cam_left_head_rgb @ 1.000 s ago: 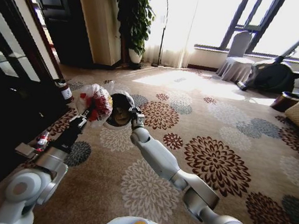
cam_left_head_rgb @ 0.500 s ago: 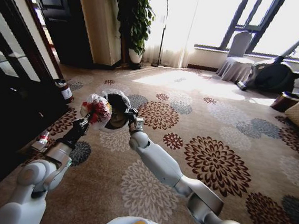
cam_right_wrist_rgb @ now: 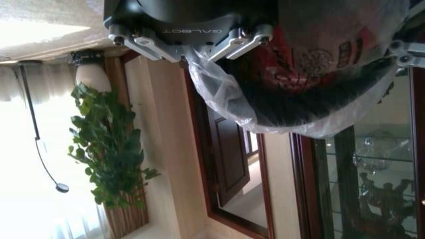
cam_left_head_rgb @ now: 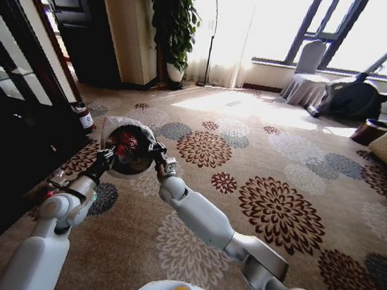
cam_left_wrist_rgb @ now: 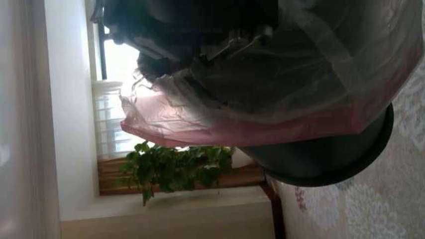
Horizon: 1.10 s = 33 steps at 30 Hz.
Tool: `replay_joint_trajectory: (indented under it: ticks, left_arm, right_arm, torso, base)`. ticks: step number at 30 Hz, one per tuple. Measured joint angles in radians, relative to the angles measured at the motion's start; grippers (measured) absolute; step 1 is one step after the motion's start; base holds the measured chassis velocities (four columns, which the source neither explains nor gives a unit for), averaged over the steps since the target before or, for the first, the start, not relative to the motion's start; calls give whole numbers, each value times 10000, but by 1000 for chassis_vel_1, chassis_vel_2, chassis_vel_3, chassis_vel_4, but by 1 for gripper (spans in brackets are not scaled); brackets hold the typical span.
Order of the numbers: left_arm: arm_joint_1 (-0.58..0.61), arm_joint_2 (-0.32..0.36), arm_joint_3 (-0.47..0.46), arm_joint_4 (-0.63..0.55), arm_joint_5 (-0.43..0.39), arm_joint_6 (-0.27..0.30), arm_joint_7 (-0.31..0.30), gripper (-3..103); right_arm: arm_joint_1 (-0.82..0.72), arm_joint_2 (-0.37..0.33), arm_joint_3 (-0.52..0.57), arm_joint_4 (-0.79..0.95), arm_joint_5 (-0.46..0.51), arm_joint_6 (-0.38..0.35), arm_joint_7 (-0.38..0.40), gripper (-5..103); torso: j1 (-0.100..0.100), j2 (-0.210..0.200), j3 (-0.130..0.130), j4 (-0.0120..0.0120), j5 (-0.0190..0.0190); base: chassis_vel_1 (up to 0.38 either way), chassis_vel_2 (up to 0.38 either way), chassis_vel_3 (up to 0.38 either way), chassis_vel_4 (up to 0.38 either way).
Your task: Pick up the trash from the ground and place it into the trash bin.
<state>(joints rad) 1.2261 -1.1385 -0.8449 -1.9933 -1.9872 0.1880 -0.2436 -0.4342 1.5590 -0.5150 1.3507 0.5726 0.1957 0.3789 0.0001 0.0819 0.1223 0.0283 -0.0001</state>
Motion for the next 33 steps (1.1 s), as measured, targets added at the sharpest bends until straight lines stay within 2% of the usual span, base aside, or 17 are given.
replay_joint_trajectory:
  ticks: [3,4,5,8,11,13,18,20,22,23,24,26,27,28,30,31,33]
  left_arm:
    - [-295,56,126,304,320,-51,-34,0]
    - [-368,57,163,343,445,-83,-13,0]
    - [-356,41,185,324,511,-84,-9,0]
    - [-224,-8,183,167,661,-90,1,0]
    - [449,-226,362,-552,1481,79,61,0]
    - [602,-280,406,-723,1685,119,105,-2]
    - [867,-324,469,-1208,2345,177,174,19]
    - [779,-222,549,-1209,2981,57,97,30]
    - [732,-185,574,-1202,3224,44,7,30]
    - [612,-102,647,-1144,3869,33,-241,35]
    - [612,-102,647,-1144,3869,33,-241,35]
    - [398,9,755,-997,4508,33,-647,46]
    - [159,92,848,-849,4781,173,-1141,52]
    - [159,92,848,-849,4781,173,-1141,52]
    - [-182,113,1073,-705,5165,377,-1890,62]
    - [-182,113,1073,-705,5165,377,-1890,62]
    - [-317,90,1292,-666,5687,469,-2240,74]
  right_arm:
    - [-71,-6,-147,225,18,5,-2,0]
    - [-80,13,-258,332,14,5,-85,0]
    - [-63,37,-293,347,-16,6,-112,0]
    - [41,74,-311,278,-123,16,-114,0]
    - [382,257,-263,-171,-297,25,41,0]
    - [482,303,-242,-261,-341,25,85,0]
    - [703,419,-198,-556,-542,-13,205,0]
    - [607,414,-261,-491,-571,-109,274,0]
    - [559,395,-310,-447,-584,-153,288,0]
    - [451,335,-407,-329,-618,-299,346,0]
    - [451,335,-407,-329,-618,-299,346,0]
    - [345,233,-520,-112,-639,-603,423,0]
    - [305,168,-613,41,-696,-864,501,0]
    - [305,168,-613,41,-696,-864,501,0]
    - [335,154,-716,139,-932,-1212,662,0]
    - [335,154,-716,139,-932,-1212,662,0]
    - [379,168,-787,158,-1071,-1324,691,0]
  torso:
    - [0,0,0,-12,-3]
    - [0,0,0,2,-2]
    - [0,0,1,0,9]
    - [0,0,0,3,-1]
    - [0,0,0,1,-3]
    - [0,0,0,-1,-1]
    - [0,0,0,-2,2]
    - [0,0,-1,-2,2]
    - [0,0,0,-1,3]
    - [0,0,0,0,2]
    - [0,0,0,0,2]
    - [0,0,0,0,1]
    - [0,0,0,-1,-2]
    - [0,0,0,-1,-2]
    - [0,0,0,-2,0]
    - [0,0,0,-2,0]
    - [0,0,0,-3,-1]
  base:
    - [0,0,0,0]
    - [0,0,0,0]
    - [0,0,0,0]
    - [0,0,0,0]
    - [0,0,0,0]
    - [0,0,0,0]
    - [0,0,0,0]
    - [0,0,0,0]
    - [0,0,0,0]
    - [0,0,0,0]
    - [0,0,0,0]
    - [0,0,0,0]
    - [0,0,0,0]
    - [0,0,0,0]
    - [0,0,0,0]
    - [0,0,0,0]
    - [0,0,0,0]
